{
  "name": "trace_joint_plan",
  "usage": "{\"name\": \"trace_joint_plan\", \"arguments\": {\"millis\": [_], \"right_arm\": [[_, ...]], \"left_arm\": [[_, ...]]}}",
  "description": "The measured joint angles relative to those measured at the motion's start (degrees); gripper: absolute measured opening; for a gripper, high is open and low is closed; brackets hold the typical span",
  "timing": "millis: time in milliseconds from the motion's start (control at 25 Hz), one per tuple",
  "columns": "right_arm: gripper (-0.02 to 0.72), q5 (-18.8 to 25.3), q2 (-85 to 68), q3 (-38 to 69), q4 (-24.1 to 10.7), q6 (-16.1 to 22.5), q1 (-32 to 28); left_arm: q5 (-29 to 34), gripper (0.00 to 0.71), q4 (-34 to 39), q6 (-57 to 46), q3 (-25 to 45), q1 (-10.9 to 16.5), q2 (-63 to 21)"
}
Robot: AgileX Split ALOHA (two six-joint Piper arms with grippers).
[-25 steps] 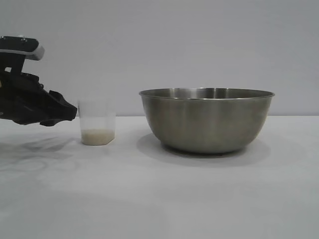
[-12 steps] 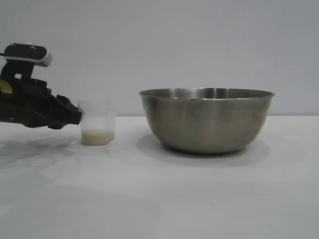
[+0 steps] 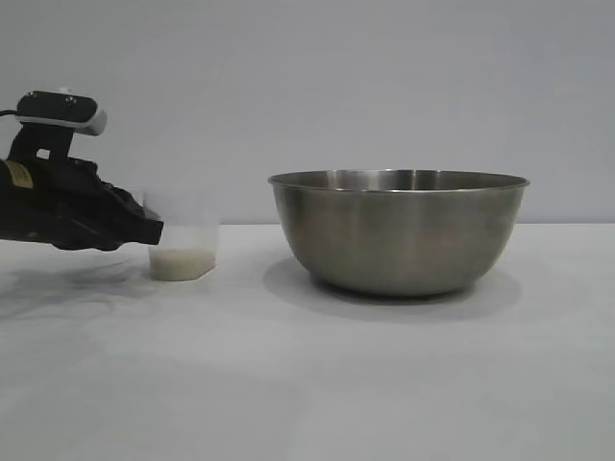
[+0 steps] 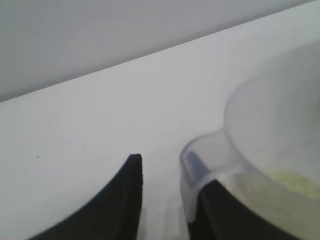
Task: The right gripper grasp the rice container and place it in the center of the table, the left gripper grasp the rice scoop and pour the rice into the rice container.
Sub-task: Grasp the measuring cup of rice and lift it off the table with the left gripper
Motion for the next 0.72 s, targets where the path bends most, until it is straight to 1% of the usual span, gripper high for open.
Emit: {"name": "trace_joint_plan", "arguments": {"millis": [560, 720], "right_arm": [[0.545, 0.0, 0.0, 0.0, 0.0, 0.1, 0.0], [0.545, 0.0, 0.0, 0.0, 0.0, 0.1, 0.0]], "left_arm": [[0.0, 0.000, 0.0, 0.1, -0.2, 0.0, 0.0], [0.2, 0.000, 0.0, 0.1, -0.6, 0.0, -2.2]]}}
